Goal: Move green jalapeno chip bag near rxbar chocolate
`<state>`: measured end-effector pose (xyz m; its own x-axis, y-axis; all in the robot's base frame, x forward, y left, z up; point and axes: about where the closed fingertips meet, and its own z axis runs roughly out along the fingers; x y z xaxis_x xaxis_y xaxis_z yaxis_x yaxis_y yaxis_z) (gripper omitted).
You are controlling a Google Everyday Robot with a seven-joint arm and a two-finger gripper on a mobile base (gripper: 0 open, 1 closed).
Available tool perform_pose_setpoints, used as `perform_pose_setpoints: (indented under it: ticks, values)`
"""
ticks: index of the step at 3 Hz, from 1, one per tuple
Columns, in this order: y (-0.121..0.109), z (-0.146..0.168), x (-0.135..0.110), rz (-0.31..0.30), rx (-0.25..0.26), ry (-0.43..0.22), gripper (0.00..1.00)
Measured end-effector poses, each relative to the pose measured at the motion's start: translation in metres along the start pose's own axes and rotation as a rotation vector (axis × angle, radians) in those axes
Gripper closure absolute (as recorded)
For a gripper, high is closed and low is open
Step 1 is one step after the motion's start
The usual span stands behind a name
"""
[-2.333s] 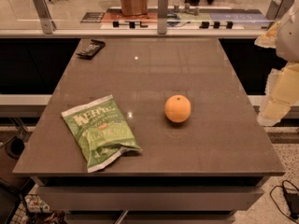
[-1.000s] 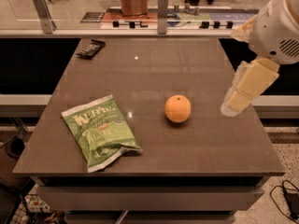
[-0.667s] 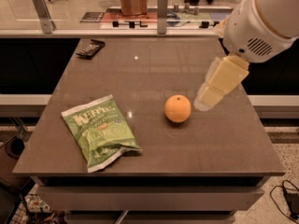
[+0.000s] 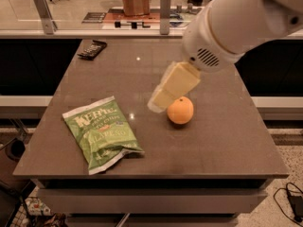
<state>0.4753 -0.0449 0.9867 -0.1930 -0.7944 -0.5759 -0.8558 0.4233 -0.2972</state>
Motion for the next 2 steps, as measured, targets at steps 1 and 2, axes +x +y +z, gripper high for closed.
perform_pose_setpoints:
  ticks: [1,2]
  values:
    - [0.025,0.029,-0.017,-0.006,-0.061,-0.052,0.0]
    - [0.05,0.058,-0.023,-0.063,-0.144,-0.048,0.0]
